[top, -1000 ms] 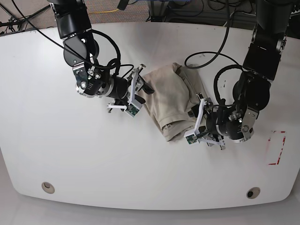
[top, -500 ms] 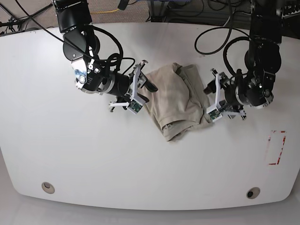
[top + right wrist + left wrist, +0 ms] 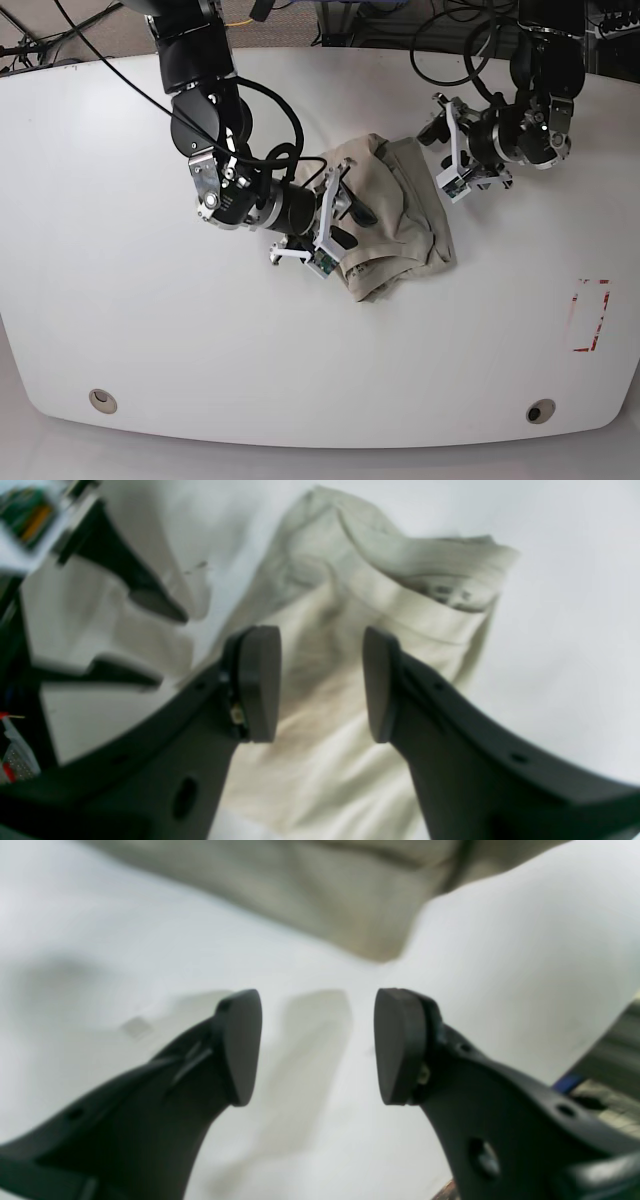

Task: Fold the T-shirt properly
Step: 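Grasp the bundle's opposite side with the left gripper, then tuck the bundle edge under with the right gripper while left holds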

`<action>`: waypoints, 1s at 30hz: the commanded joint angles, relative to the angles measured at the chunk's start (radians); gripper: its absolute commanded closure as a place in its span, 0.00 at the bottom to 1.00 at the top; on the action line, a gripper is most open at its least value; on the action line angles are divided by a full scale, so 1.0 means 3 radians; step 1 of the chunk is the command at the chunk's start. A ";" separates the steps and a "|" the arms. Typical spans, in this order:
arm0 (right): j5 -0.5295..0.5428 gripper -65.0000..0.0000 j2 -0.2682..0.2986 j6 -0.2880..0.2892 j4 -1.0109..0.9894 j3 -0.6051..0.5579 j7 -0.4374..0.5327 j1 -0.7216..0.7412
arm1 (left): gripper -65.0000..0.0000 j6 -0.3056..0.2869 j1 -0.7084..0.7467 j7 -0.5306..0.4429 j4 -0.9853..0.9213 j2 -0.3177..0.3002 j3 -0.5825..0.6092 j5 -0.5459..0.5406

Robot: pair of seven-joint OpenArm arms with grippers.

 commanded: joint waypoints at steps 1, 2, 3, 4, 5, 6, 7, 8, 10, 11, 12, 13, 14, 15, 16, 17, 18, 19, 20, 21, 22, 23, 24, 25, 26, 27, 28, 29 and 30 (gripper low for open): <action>0.0053 0.60 -0.0083 -0.0001 -0.0183 0.0009 0.0082 0.0225 | 0.49 -0.0005 0.0002 -0.0139 0.0032 0.0036 -0.0010 -0.0063; 0.0053 0.60 -0.0113 -0.0001 -0.0275 0.0004 0.0082 0.0292 | 0.49 -0.0005 0.0012 -0.0180 0.0032 0.0046 -0.0010 -0.0063; 0.0053 0.60 -0.0139 -0.0001 -0.0367 -0.0032 0.0082 0.0363 | 0.49 -0.0005 0.0038 -0.0231 0.0032 0.0046 -0.0005 -0.0063; 0.0053 0.59 -0.0154 -0.0001 -0.0454 -0.0088 0.0087 0.0445 | 0.49 -0.0005 0.0058 -0.0282 0.0027 0.0046 -0.0005 -0.0063; 0.0053 0.59 -0.0159 -0.0001 -0.0551 -0.0170 0.0092 0.0532 | 0.49 -0.0005 0.0084 -0.0344 0.0027 0.0051 -0.0005 -0.0063; 0.0058 0.59 -0.0164 -0.0001 -0.0628 -0.0247 0.0092 0.0604 | 0.49 -0.0005 0.0109 -0.0390 0.0027 0.0051 0.0000 -0.0063; 0.0063 0.59 -0.0164 -0.0011 -0.0689 -0.0324 0.0092 0.0660 | 0.49 -0.0005 0.0130 -0.0426 0.0027 0.0051 0.0025 -0.0063; 0.0068 0.59 -0.0164 -0.0011 -0.0776 -0.0426 0.0092 0.0742 | 0.49 -0.0005 0.0145 -0.0472 0.0027 0.0051 0.0082 -0.0063; 0.0068 0.59 -0.0170 -0.0011 -0.0909 -0.0549 0.0097 0.0864 | 0.49 -0.0005 0.0155 -0.0513 0.0027 0.0046 0.0148 -0.0063; 0.0068 0.59 -0.0170 -0.0011 -0.0996 -0.0600 0.0097 0.0931 | 0.49 -0.0005 0.0155 -0.0523 0.0022 0.0036 0.0179 -0.0058; 0.0068 0.59 -0.0195 -0.0001 -0.1088 -0.0630 0.0097 0.0992 | 0.49 -0.0005 0.0155 -0.0523 0.0022 0.0036 0.0199 -0.0053; 0.0068 0.59 -0.0251 -0.0001 -0.1200 -0.0656 0.0097 0.1054 | 0.49 -0.0005 0.0161 -0.0523 0.0022 0.0031 0.0215 -0.0017; 0.0058 0.59 -0.0282 -0.0001 -0.1277 -0.0661 0.0097 0.1084 | 0.49 -0.0005 0.0161 -0.0523 0.0022 0.0031 0.0225 0.0029; 0.0053 0.59 -0.0318 -0.0001 -0.1385 -0.0661 0.0102 0.1125 | 0.49 -0.0005 0.0161 -0.0523 0.0022 0.0031 0.0225 0.0116; 0.0048 0.59 -0.0333 -0.0001 -0.1477 -0.0661 0.0112 0.1166 | 0.49 -0.0005 0.0161 -0.0528 0.0022 0.0036 0.0230 0.0208; 0.0048 0.59 -0.0338 -0.0001 -0.1574 -0.0661 0.0143 0.1207 | 0.49 -0.0005 0.0161 -0.0528 0.0022 0.0046 0.0230 0.0305; 0.0048 0.59 -0.0343 -0.0001 -0.1656 -0.0661 0.0199 0.1233 | 0.49 -0.0005 0.0166 -0.0528 0.0022 0.0051 0.0235 0.0402; 0.0048 0.59 -0.0343 -0.0001 -0.1712 -0.0661 0.0256 0.1248 | 0.49 -0.0005 0.0176 -0.0528 0.0027 0.0077 0.0235 0.0469; 0.0048 0.59 -0.0343 -0.0006 -0.1748 -0.0661 0.0296 0.1258 | 0.49 -0.0005 0.0201 -0.0528 0.0042 0.0103 0.0235 0.0540; 0.0053 0.59 -0.0338 -0.0006 -0.1773 -0.0661 0.0322 0.1258 | 0.49 -0.0005 0.0232 -0.0528 0.0047 0.0118 0.0235 0.0602; 0.0053 0.59 -0.0338 -0.0006 -0.1799 -0.0661 0.0322 0.1263 | 0.49 -0.0005 0.0247 -0.0528 0.0047 0.0123 0.0235 0.0642; 0.0053 0.59 -0.0338 -0.0006 -0.1824 -0.0661 0.0322 0.1269 | 0.49 -0.0005 0.0247 -0.0528 0.0047 0.0133 0.0235 0.0673; 0.0053 0.58 -0.0338 -0.0001 -0.1865 -0.0661 0.0327 0.1289 | 0.49 -0.0005 0.0247 -0.0528 0.0047 0.0138 0.0235 0.0714; 0.0058 0.56 -0.0343 -0.0001 -0.1906 -0.0661 0.0322 0.1325 | 0.49 -0.0005 0.0242 -0.0538 0.0047 0.0138 0.0235 0.0745; 0.0063 0.53 -0.0349 -0.0001 -0.1927 -0.0661 0.0317 0.1335 | 0.49 -0.0005 0.0237 -0.0559 0.0047 0.0138 0.0235 0.0760; 0.0068 0.50 -0.0354 -0.0001 -0.1947 -0.0666 0.0317 0.1340 | 0.49 -0.0005 0.0237 -0.0589 0.0047 0.0138 0.0235 0.0770; 0.0068 0.46 -0.0369 -0.0001 -0.1947 -0.0666 0.0296 0.1340 | 0.49 -0.0005 0.0242 -0.0635 0.0047 0.0138 0.0235 0.0786; 0.0068 0.43 -0.0410 -0.0001 -0.1952 -0.0697 0.0261 0.1340 | 0.49 -0.0005 0.0247 -0.0681 0.0047 0.0138 0.0230 0.0786; 0.0068 0.42 -0.0425 -0.0001 -0.1957 -0.0723 0.0230 0.1340 | 0.49 -0.0005 0.0258 -0.0712 0.0047 0.0138 0.0230 0.0786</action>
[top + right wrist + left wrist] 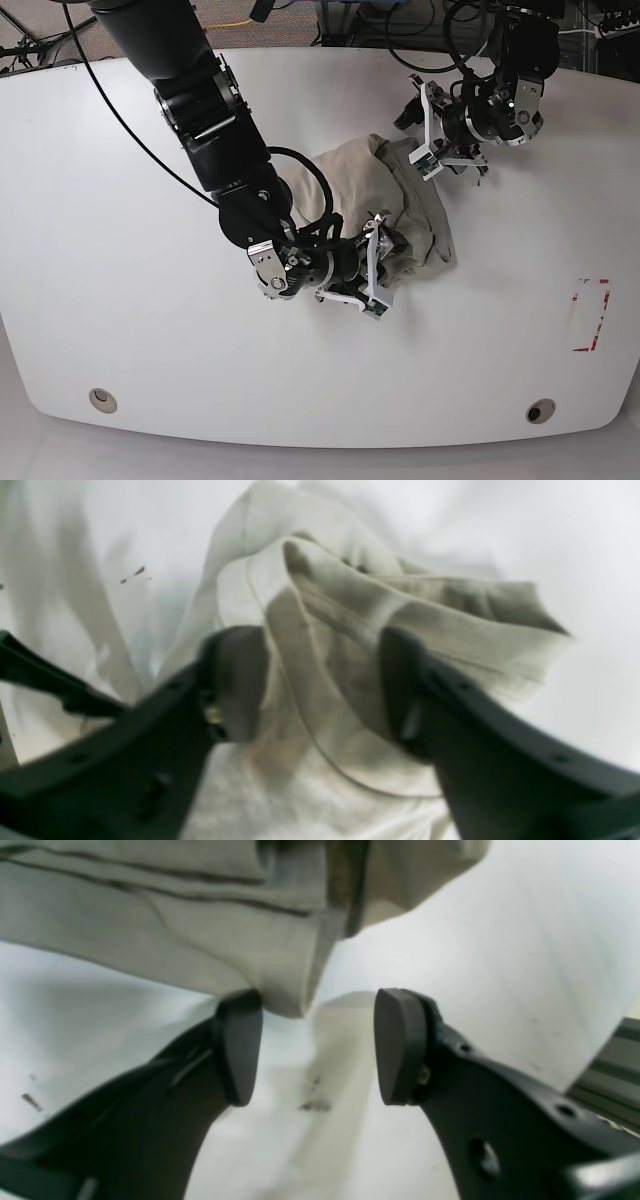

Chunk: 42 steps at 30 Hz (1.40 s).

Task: Fold the T-shirt properly
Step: 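Tuck the bundle edge under with the right gripper while left holds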

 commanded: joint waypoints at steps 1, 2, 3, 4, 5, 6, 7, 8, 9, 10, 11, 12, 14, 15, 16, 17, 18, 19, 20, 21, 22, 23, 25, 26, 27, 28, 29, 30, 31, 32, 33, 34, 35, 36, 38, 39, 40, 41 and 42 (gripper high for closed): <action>0.0058 0.41 -0.0115 0.0013 0.0049 -0.0060 0.0015 0.0114 | 0.49 -0.0003 0.0010 -0.0099 0.0034 -0.0033 -0.0017 -0.0004; 0.0053 0.43 -0.0115 0.0013 0.0044 -0.0081 0.0015 0.0114 | 0.49 -0.0003 0.0030 -0.0120 0.0024 -0.0033 -0.0017 -0.0004; 0.0053 0.46 -0.0115 0.0013 0.0044 -0.0091 0.0025 0.0114 | 0.49 -0.0003 0.0030 -0.0120 0.0019 -0.0033 -0.0022 -0.0004; 0.0053 0.50 -0.0120 0.0013 0.0044 -0.0086 0.0025 0.0114 | 0.49 -0.0003 0.0030 -0.0120 0.0019 -0.0033 -0.0017 -0.0004; 0.0053 0.53 -0.0125 0.0013 0.0039 -0.0086 0.0025 0.0114 | 0.49 -0.0003 0.0030 -0.0120 0.0029 -0.0033 -0.0017 -0.0004; 0.0053 0.57 -0.0130 0.0013 0.0039 -0.0086 0.0025 0.0114 | 0.49 -0.0003 0.0030 -0.0120 0.0034 -0.0028 -0.0017 -0.0004; 0.0053 0.62 -0.0130 0.0013 0.0039 -0.0086 0.0025 0.0114 | 0.49 -0.0003 0.0030 -0.0120 0.0039 -0.0028 -0.0017 -0.0004; 0.0053 0.68 -0.0136 0.0008 0.0039 -0.0086 0.0025 0.0114 | 0.49 -0.0003 0.0030 -0.0120 0.0039 -0.0028 -0.0022 -0.0004; 0.0053 0.73 -0.0136 0.0003 0.0039 -0.0086 0.0025 0.0114 | 0.49 -0.0003 0.0030 -0.0120 0.0039 -0.0028 -0.0027 -0.0004; 0.0053 0.77 -0.0136 -0.0002 0.0039 -0.0086 0.0025 0.0119 | 0.49 -0.0003 0.0025 -0.0120 0.0039 -0.0028 -0.0032 -0.0004; 0.0053 0.81 -0.0136 -0.0002 0.0039 -0.0086 0.0030 0.0125 | 0.49 -0.0003 0.0025 -0.0120 0.0039 -0.0028 -0.0032 -0.0004; 0.0048 0.85 -0.0136 -0.0002 0.0039 -0.0081 0.0030 0.0130 | 0.49 -0.0003 0.0025 -0.0120 0.0039 -0.0028 -0.0032 -0.0004; 0.0048 0.92 -0.0130 -0.0007 0.0039 -0.0076 0.0082 0.0135 | 0.49 -0.0003 0.0020 -0.0120 0.0039 -0.0023 -0.0022 -0.0004; 0.0048 0.94 -0.0125 -0.0007 0.0039 -0.0070 0.0117 0.0135 | 0.49 -0.0003 0.0020 -0.0120 0.0039 -0.0023 -0.0017 -0.0004; 0.0048 0.95 -0.0125 -0.0007 0.0039 -0.0070 0.0143 0.0135 | 0.49 -0.0003 0.0020 -0.0120 0.0034 -0.0023 -0.0017 -0.0004; 0.0048 0.96 -0.0125 -0.0012 0.0039 -0.0065 0.0174 0.0135 | 0.49 -0.0003 0.0020 -0.0120 0.0029 -0.0023 -0.0017 -0.0004; 0.0048 0.97 -0.0125 -0.0012 0.0044 -0.0065 0.0189 0.0140 | 0.49 -0.0003 0.0020 -0.0120 0.0029 -0.0023 -0.0017 -0.0004; 0.0048 0.97 -0.0125 -0.0012 0.0044 -0.0065 0.0194 0.0150 | 0.49 -0.0003 0.0020 -0.0120 0.0029 -0.0023 -0.0017 -0.0004; 0.0053 0.97 -0.0125 -0.0012 0.0044 -0.0065 0.0214 0.0181 | 0.49 -0.0003 0.0020 -0.0120 0.0024 -0.0023 -0.0017 -0.0004; 0.0053 0.97 -0.0125 -0.0012 0.0044 -0.0065 0.0220 0.0196 | 0.49 -0.0003 0.0020 -0.0120 0.0024 -0.0023 -0.0012 -0.0004; 0.0053 0.97 -0.0125 -0.0012 0.0044 -0.0065 0.0225 0.0206 | 0.49 -0.0003 0.0020 -0.0120 0.0024 -0.0023 -0.0012 -0.0004; 0.0053 0.97 -0.0125 -0.0012 0.0049 -0.0065 0.0230 0.0206 | 0.49 -0.0003 0.0020 -0.0120 0.0024 -0.0023 -0.0012 -0.0004; 0.0053 0.97 -0.0136 -0.0012 0.0059 -0.0065 0.0240 0.0217 | 0.49 -0.0003 0.0020 -0.0120 0.0024 -0.0023 -0.0012 -0.0004; 0.0058 0.97 -0.0141 -0.0012 0.0059 -0.0065 0.0240 0.0232 | 0.49 -0.0003 0.0020 -0.0120 0.0024 -0.0023 -0.0012 -0.0004; 0.0063 0.97 -0.0141 -0.0012 0.0054 -0.0065 0.0240 0.0252 | 0.49 -0.0003 0.0020 -0.0120 0.0024 -0.0023 -0.0012 -0.0004; 0.0068 0.96 -0.0146 -0.0012 0.0049 -0.0065 0.0240 0.0268 | 0.49 -0.0003 0.0020 -0.0120 0.0024 -0.0023 -0.0012 -0.0004; 0.0053 0.94 -0.0177 -0.0012 0.0049 -0.0065 0.0240 0.0273 | 0.49 -0.0003 0.0025 -0.0120 0.0024 -0.0023 -0.0012 -0.0004; 0.0048 0.91 -0.0202 -0.0012 0.0049 -0.0065 0.0235 0.0273 | 0.49 -0.0003 0.0025 -0.0120 0.0024 -0.0023 -0.0012 -0.0004; 0.0048 0.85 -0.0212 -0.0012 0.0049 -0.0065 0.0235 0.0273 | 0.49 -0.0003 0.0025 -0.0120 0.0024 -0.0023 -0.0012 -0.0004; 0.0048 0.77 -0.0207 -0.0017 0.0049 -0.0065 0.0235 0.0273 | 0.49 -0.0003 0.0025 -0.0120 0.0024 -0.0023 -0.0012 -0.0004; 0.0048 0.70 -0.0207 -0.0022 0.0049 -0.0065 0.0235 0.0273 | 0.49 -0.0003 0.0025 -0.0120 0.0024 -0.0023 -0.0017 -0.0004; 0.0048 0.59 -0.0207 -0.0063 0.0049 -0.0065 0.0235 0.0263 | 0.49 -0.0003 0.0025 -0.0120 0.0024 -0.0023 -0.0017 -0.0004; 0.0048 0.50 -0.0207 -0.0109 0.0049 -0.0065 0.0235 0.0258 | 0.49 -0.0003 0.0025 -0.0120 0.0024 -0.0023 -0.0017 -0.0004; 0.0048 0.45 -0.0207 -0.0140 0.0049 -0.0076 0.0235 0.0252 | 0.49 -0.0003 0.0025 -0.0120 0.0024 -0.0023 -0.0017 -0.0004; 0.0048 0.39 -0.0207 -0.0161 0.0039 -0.0081 0.0235 0.0252 | 0.49 -0.0003 0.0025 -0.0120 0.0024 -0.0023 -0.0017 -0.0004; 0.0048 0.40 -0.0207 -0.0161 0.0039 -0.0086 0.0235 0.0247 | 0.49 -0.0003 0.0025 -0.0120 0.0024 -0.0023 -0.0017 -0.0004; 0.0048 0.40 -0.0207 -0.0155 0.0034 -0.0086 0.0235 0.0247 | 0.49 -0.0003 0.0025 -0.0120 0.0024 -0.0023 -0.0017 -0.0004; 0.0048 0.41 -0.0207 -0.0155 -0.0002 -0.0086 0.0235 0.0247 | 0.49 -0.0003 0.0025 -0.0120 0.0024 -0.0023 -0.0017 -0.0004; 0.0048 0.42 -0.0212 -0.0155 -0.0063 -0.0086 0.0235 0.0252 | 0.49 -0.0003 0.0025 -0.0120 0.0024 -0.0023 -0.0017 -0.0004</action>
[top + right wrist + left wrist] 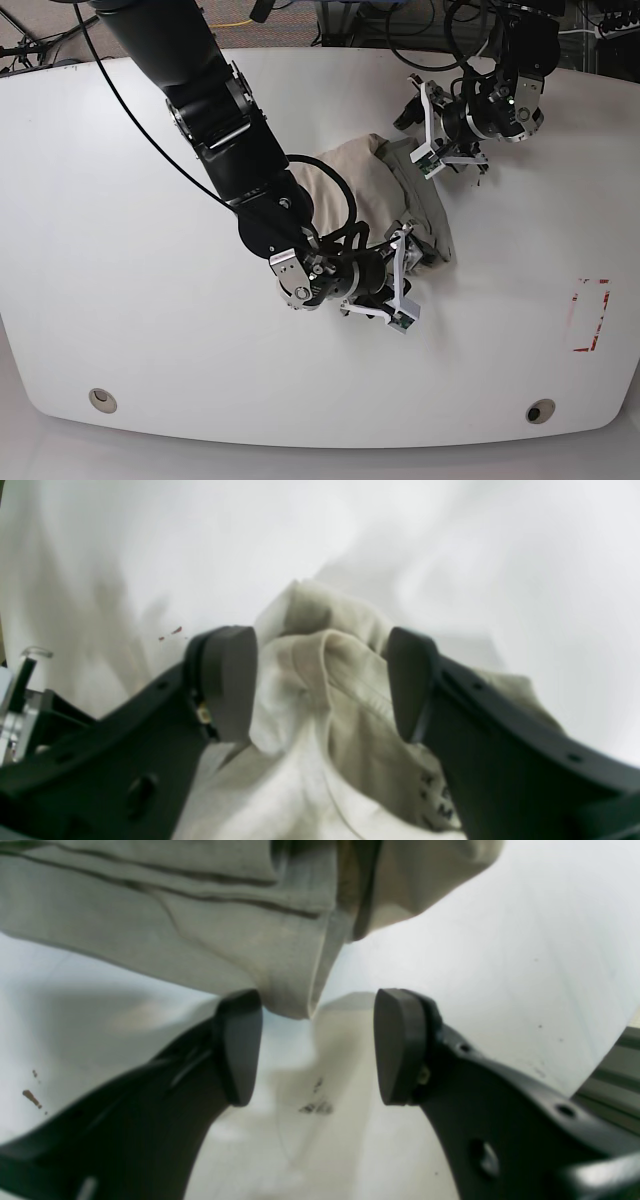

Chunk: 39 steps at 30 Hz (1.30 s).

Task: Fold the T-shirt properly
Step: 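Tuck the bundle edge under with the right gripper while left holds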

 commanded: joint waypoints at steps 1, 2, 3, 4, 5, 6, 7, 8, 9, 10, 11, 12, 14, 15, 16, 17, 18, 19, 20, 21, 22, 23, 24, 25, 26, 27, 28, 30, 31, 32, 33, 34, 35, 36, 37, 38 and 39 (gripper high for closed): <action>0.0047 0.45 -0.0047 0.0002 -0.0121 0.0010 0.0073 0.0124 | 0.49 -0.0005 -0.0014 0.0010 0.0037 -0.0017 -0.0005 -0.0014; 0.0047 0.47 -0.0047 0.0007 -0.0193 0.0010 0.0084 0.0129 | 0.49 -0.0005 -0.0014 0.0010 0.0037 -0.0017 -0.0005 -0.0014; 0.0047 0.51 -0.0052 0.0007 -0.0254 0.0010 0.0114 0.0134 | 0.49 -0.0005 -0.0014 0.0010 0.0037 -0.0017 -0.0005 -0.0014; 0.0047 0.54 -0.0052 0.0007 -0.0305 0.0010 0.0171 0.0134 | 0.49 -0.0005 -0.0014 0.0010 0.0037 -0.0017 -0.0010 -0.0014; 0.0047 0.60 -0.0052 0.0007 -0.0356 0.0010 0.0252 0.0134 | 0.49 -0.0005 -0.0014 0.0010 0.0037 -0.0022 -0.0010 -0.0014; 0.0047 0.66 -0.0052 0.0007 -0.0413 0.0010 0.0314 0.0134 | 0.49 -0.0005 -0.0014 0.0010 0.0037 -0.0022 -0.0016 -0.0014; 0.0047 0.70 -0.0052 0.0007 -0.0459 0.0010 0.0339 0.0134 | 0.49 -0.0005 -0.0014 0.0010 0.0037 -0.0022 -0.0016 -0.0014; 0.0047 0.75 -0.0057 0.0012 -0.0500 0.0010 0.0355 0.0134 | 0.49 -0.0005 -0.0014 0.0010 0.0037 -0.0022 -0.0016 -0.0014; 0.0047 0.80 -0.0057 0.0012 -0.0530 0.0010 0.0365 0.0134 | 0.49 -0.0005 -0.0014 0.0010 0.0042 -0.0022 -0.0016 -0.0014; 0.0047 0.85 -0.0062 0.0012 -0.0530 0.0010 0.0370 0.0134 | 0.49 -0.0005 -0.0014 0.0010 0.0042 -0.0022 -0.0016 -0.0014; 0.0047 0.87 -0.0062 0.0012 -0.0525 0.0010 0.0375 0.0134 | 0.49 -0.0005 -0.0014 0.0010 0.0042 -0.0022 -0.0016 -0.0014; 0.0057 0.89 -0.0062 0.0012 -0.0520 0.0010 0.0375 0.0139 | 0.49 -0.0005 -0.0014 0.0010 0.0037 -0.0022 -0.0010 -0.0014; 0.0057 0.90 -0.0083 0.0002 -0.0454 0.0015 0.0380 0.0139 | 0.49 -0.0005 -0.0014 0.0010 0.0037 -0.0022 -0.0010 -0.0014; 0.0052 0.91 -0.0103 -0.0003 -0.0418 0.0025 0.0380 0.0139 | 0.49 -0.0005 -0.0014 0.0010 0.0037 -0.0022 -0.0010 -0.0014; 0.0052 0.91 -0.0114 -0.0008 -0.0397 0.0025 0.0391 0.0139 | 0.49 -0.0005 -0.0009 0.0010 0.0037 -0.0022 -0.0005 -0.0014; 0.0052 0.91 -0.0114 -0.0008 -0.0377 0.0025 0.0416 0.0145 | 0.49 -0.0005 -0.0009 0.0010 0.0037 -0.0022 -0.0005 -0.0014; 0.0052 0.91 -0.0114 -0.0013 -0.0372 0.0025 0.0483 0.0165 | 0.49 -0.0005 -0.0009 0.0010 0.0037 -0.0022 -0.0005 -0.0014; 0.0057 0.91 -0.0114 -0.0013 -0.0377 0.0025 0.0529 0.0196 | 0.49 -0.0005 -0.0009 0.0010 0.0037 -0.0022 -0.0005 -0.0014; 0.0062 0.91 -0.0119 -0.0013 -0.0387 0.0025 0.0554 0.0211 | 0.49 -0.0005 -0.0009 0.0010 0.0037 -0.0022 -0.0005 -0.0014; 0.0062 0.91 -0.0124 -0.0013 -0.0387 0.0030 0.0570 0.0221 | 0.49 -0.0005 -0.0009 0.0010 0.0037 -0.0022 -0.0005 -0.0014; 0.0062 0.91 -0.0124 -0.0013 -0.0387 0.0030 0.0575 0.0226 | 0.49 -0.0005 -0.0004 0.0015 0.0037 -0.0022 -0.0005 -0.0014; 0.0062 0.91 -0.0129 -0.0013 -0.0387 0.0030 0.0575 0.0231 | 0.49 -0.0005 -0.0004 0.0015 0.0037 -0.0022 -0.0005 -0.0014; 0.0062 0.91 -0.0129 -0.0013 -0.0387 0.0030 0.0575 0.0237 | 0.49 -0.0005 -0.0004 0.0015 0.0037 -0.0022 -0.0005 -0.0014; 0.0057 0.91 -0.0134 -0.0013 -0.0387 0.0030 0.0580 0.0237 | 0.49 -0.0005 -0.0004 0.0015 0.0037 -0.0022 -0.0005 -0.0014; 0.0057 0.91 -0.0134 -0.0018 -0.0387 0.0030 0.0605 0.0237 | 0.49 -0.0005 -0.0004 0.0015 0.0037 -0.0022 -0.0005 -0.0014; 0.0067 0.90 -0.0134 -0.0018 -0.0387 0.0030 0.0641 0.0257 | 0.49 -0.0005 -0.0004 0.0015 0.0037 -0.0022 -0.0005 -0.0014; 0.0067 0.90 -0.0134 -0.0018 -0.0387 0.0030 0.0662 0.0272 | 0.49 -0.0005 -0.0004 0.0015 0.0037 -0.0022 -0.0005 -0.0014; 0.0067 0.87 -0.0134 -0.0018 -0.0382 0.0030 0.0657 0.0283 | 0.49 -0.0005 -0.0004 0.0015 0.0042 -0.0027 -0.0005 -0.0014; 0.0072 0.82 -0.0134 -0.0018 -0.0372 0.0030 0.0621 0.0288 | 0.49 -0.0005 -0.0004 0.0015 0.0052 -0.0032 -0.0016 -0.0019; 0.0072 0.77 -0.0134 -0.0018 -0.0361 0.0030 0.0580 0.0298 | 0.49 -0.0005 -0.0004 0.0015 0.0057 -0.0032 -0.0026 -0.0029; 0.0077 0.68 -0.0134 -0.0018 -0.0326 0.0030 0.0503 0.0308 | 0.49 -0.0005 -0.0004 0.0015 0.0062 -0.0032 -0.0031 -0.0035; 0.0077 0.60 -0.0134 -0.0018 -0.0259 0.0035 0.0437 0.0308 | 0.49 -0.0005 -0.0004 0.0020 0.0083 -0.0032 -0.0031 -0.0035; 0.0077 0.55 -0.0124 -0.0018 -0.0177 0.0045 0.0396 0.0298 | 0.49 -0.0005 -0.0004 0.0020 0.0119 -0.0032 -0.0031 -0.0035; 0.0077 0.48 -0.0108 -0.0018 -0.0039 0.0097 0.0329 0.0283 | 0.49 -0.0005 -0.0004 0.0020 0.0170 -0.0032 -0.0036 -0.0029; 0.0077 0.43 -0.0093 -0.0018 0.0124 0.0199 0.0242 0.0257 | 0.49 -0.0005 -0.0004 0.0020 0.0231 -0.0032 -0.0036 -0.0029; 0.0072 0.42 -0.0057 -0.0018 0.0216 0.0286 0.0181 0.0216 | 0.49 -0.0005 -0.0004 0.0025 0.0272 -0.0032 -0.0036 -0.0024; 0.0072 0.41 -0.0006 -0.0018 0.0390 0.0455 0.0063 0.0134 | 0.49 -0.0005 -0.0009 0.0025 0.0339 -0.0032 -0.0036 -0.0024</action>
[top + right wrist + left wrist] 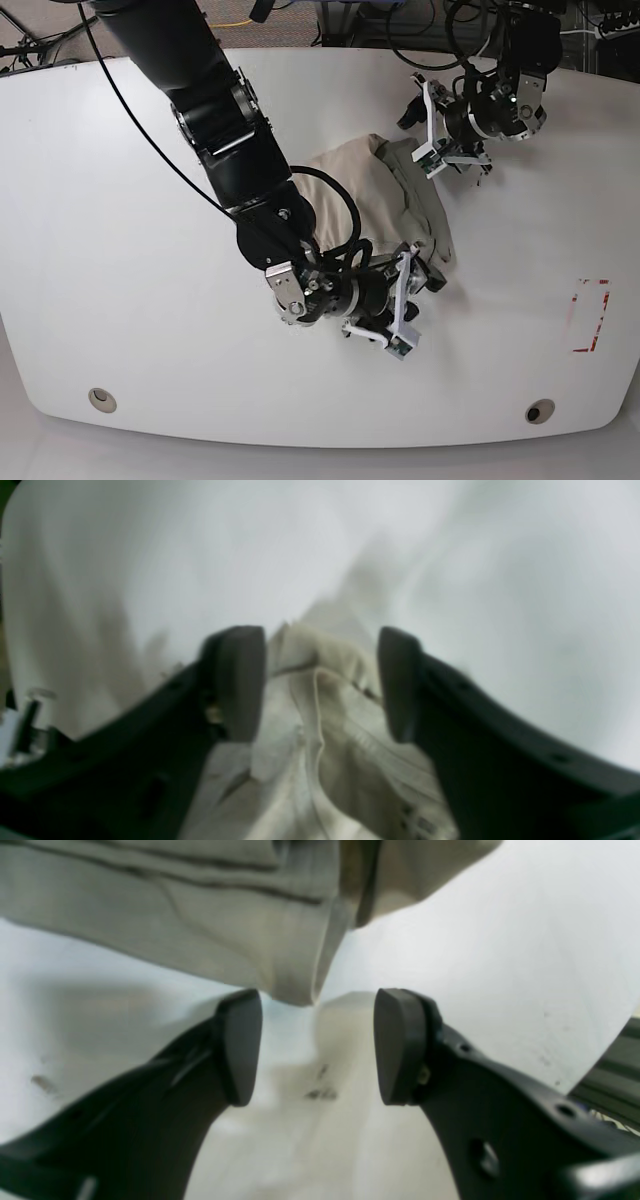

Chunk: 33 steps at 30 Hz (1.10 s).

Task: Fold the T-shirt properly
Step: 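Tuck the bundle edge under with the right gripper while left holds, then square the bundle sides by pressing inward with both grippers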

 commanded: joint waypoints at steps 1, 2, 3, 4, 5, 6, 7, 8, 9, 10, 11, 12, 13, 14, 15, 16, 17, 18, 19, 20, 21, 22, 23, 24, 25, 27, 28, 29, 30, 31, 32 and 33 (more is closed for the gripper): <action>0.0066 0.42 0.0069 0.0011 0.0445 0.0282 -0.0108 0.0012 | 0.49 -0.0006 -0.0033 -0.0057 0.0235 -0.0021 -0.0014 -0.0049; 0.0066 0.42 0.0074 0.0026 0.0583 0.0421 -0.0210 -0.0034 | 0.49 -0.0006 -0.0033 -0.0057 0.0296 -0.0021 -0.0025 -0.0049; 0.0066 0.42 0.0089 0.0032 0.0736 0.0543 -0.0307 -0.0065 | 0.49 -0.0006 -0.0033 -0.0057 0.0347 -0.0021 -0.0071 -0.0049; 0.0066 0.42 0.0095 0.0037 0.0849 0.0646 -0.0399 -0.0085 | 0.49 -0.0006 -0.0033 -0.0057 0.0388 -0.0021 -0.0117 -0.0049; 0.0066 0.42 0.0100 0.0037 0.0946 0.0732 -0.0491 -0.0116 | 0.49 -0.0006 -0.0038 -0.0057 0.0414 -0.0021 -0.0173 -0.0054; 0.0066 0.42 0.0125 0.0037 0.1033 0.0804 -0.0578 -0.0142 | 0.49 -0.0006 -0.0044 -0.0057 0.0434 -0.0021 -0.0239 -0.0059; 0.0066 0.42 0.0182 0.0042 0.1109 0.0865 -0.0655 -0.0162 | 0.49 -0.0006 -0.0054 -0.0057 0.0449 -0.0015 -0.0301 -0.0059; 0.0071 0.42 0.0212 0.0042 0.1166 0.0906 -0.0706 -0.0172 | 0.49 -0.0006 -0.0079 -0.0057 0.0455 -0.0010 -0.0337 -0.0059; 0.0071 0.42 0.0253 0.0062 0.1237 0.0942 -0.0768 -0.0193 | 0.49 -0.0006 -0.0131 -0.0057 0.0465 -0.0005 -0.0378 -0.0064; 0.0076 0.42 0.0294 0.0103 0.1304 0.0963 -0.0829 -0.0244 | 0.49 -0.0006 -0.0166 -0.0057 0.0485 0.0005 -0.0413 -0.0064; 0.0107 0.42 0.0330 0.0144 0.1355 0.0978 -0.0860 -0.0310 | 0.49 -0.0006 -0.0187 -0.0057 0.0511 0.0031 -0.0439 -0.0064; 0.0158 0.42 0.0386 0.0185 0.1406 0.1019 -0.0890 -0.0382 | 0.49 -0.0006 -0.0192 -0.0057 0.0542 0.0082 -0.0464 -0.0064; 0.0240 0.42 0.0488 0.0226 0.1467 0.1091 -0.0911 -0.0489 | 0.49 -0.0006 -0.0192 -0.0057 0.0567 0.0143 -0.0521 -0.0054; 0.0311 0.42 0.0560 0.0241 0.1493 0.1137 -0.0911 -0.0571 | 0.49 -0.0006 -0.0202 -0.0057 0.0577 0.0199 -0.0572 -0.0054; 0.0383 0.42 0.0616 0.0241 0.1493 0.1177 -0.0911 -0.0638 | 0.49 -0.0006 -0.0212 -0.0057 0.0577 0.0245 -0.0613 -0.0049; 0.0480 0.42 0.0688 0.0246 0.1498 0.1218 -0.0906 -0.0730 | 0.49 -0.0006 -0.0238 -0.0057 0.0572 0.0332 -0.0674 -0.0049; 0.0536 0.42 0.0719 0.0246 0.1503 0.1244 -0.0906 -0.0796 | 0.49 -0.0006 -0.0269 -0.0057 0.0567 0.0378 -0.0700 -0.0043; 0.0639 0.42 0.0765 0.0246 0.1508 0.1264 -0.0906 -0.0878 | 0.49 -0.0006 -0.0325 -0.0057 0.0567 0.0445 -0.0736 -0.0038; 0.0736 0.42 0.0805 0.0246 0.1508 0.1270 -0.0906 -0.0945 | 0.49 -0.0006 -0.0376 -0.0057 0.0562 0.0496 -0.0751 -0.0038; 0.0807 0.42 0.0841 0.0241 0.1508 0.1275 -0.0906 -0.1011 | 0.49 -0.0006 -0.0422 -0.0057 0.0557 0.0542 -0.0751 -0.0033; 0.0879 0.42 0.0872 0.0241 0.1508 0.1285 -0.0906 -0.1072 | 0.49 -0.0006 -0.0448 -0.0057 0.0552 0.0583 -0.0751 -0.0033; 0.0951 0.42 0.0908 0.0241 0.1508 0.1285 -0.0906 -0.1139 | 0.49 -0.0006 -0.0473 -0.0057 0.0552 0.0639 -0.0746 -0.0033; 0.1012 0.42 0.0944 0.0241 0.1508 0.1285 -0.0906 -0.1221 | 0.48 -0.0006 -0.0489 -0.0057 0.0552 0.0731 -0.0741 -0.0033; 0.1043 0.42 0.0959 0.0241 0.1508 0.1285 -0.0906 -0.1272 | 0.48 -0.0006 -0.0489 -0.0057 0.0552 0.0793 -0.0730 -0.0033; 0.1073 0.42 0.0974 0.0241 0.1514 0.1280 -0.0906 -0.1343 | 0.48 -0.0006 -0.0494 -0.0057 0.0552 0.0859 -0.0695 -0.0033; 0.1073 0.42 0.0974 0.0236 0.1611 0.1280 -0.0900 -0.1482 | 0.48 -0.0006 -0.0494 -0.0057 0.0552 0.0926 -0.0597 -0.0033; 0.1068 0.42 0.0974 0.0236 0.1662 0.1275 -0.0900 -0.1528 | 0.48 0.0048 -0.0494 -0.0057 0.0547 0.0926 -0.0557 -0.0033; 0.1058 0.42 0.0964 0.0236 0.1723 0.1270 -0.0900 -0.1589 | 0.48 0.0119 -0.0494 -0.0068 0.0521 0.0926 -0.0485 -0.0033; 0.1043 0.42 0.0959 0.0231 0.1759 0.1264 -0.0900 -0.1620 | 0.48 0.0155 -0.0494 -0.0073 0.0475 0.0926 -0.0449 -0.0033; 0.1017 0.42 0.0923 0.0231 0.1779 0.1244 -0.0900 -0.1620 | 0.48 0.0186 -0.0494 -0.0078 0.0409 0.0926 -0.0418 -0.0033; 0.0986 0.42 0.0877 0.0231 0.1785 0.1203 -0.0900 -0.1620 | 0.48 0.0201 -0.0494 -0.0078 0.0332 0.0926 -0.0413 -0.0033; 0.0940 0.42 0.0852 0.0231 0.1795 0.1162 -0.0900 -0.1625 | 0.48 0.0201 -0.0494 -0.0078 0.0265 0.0926 -0.0418 -0.0038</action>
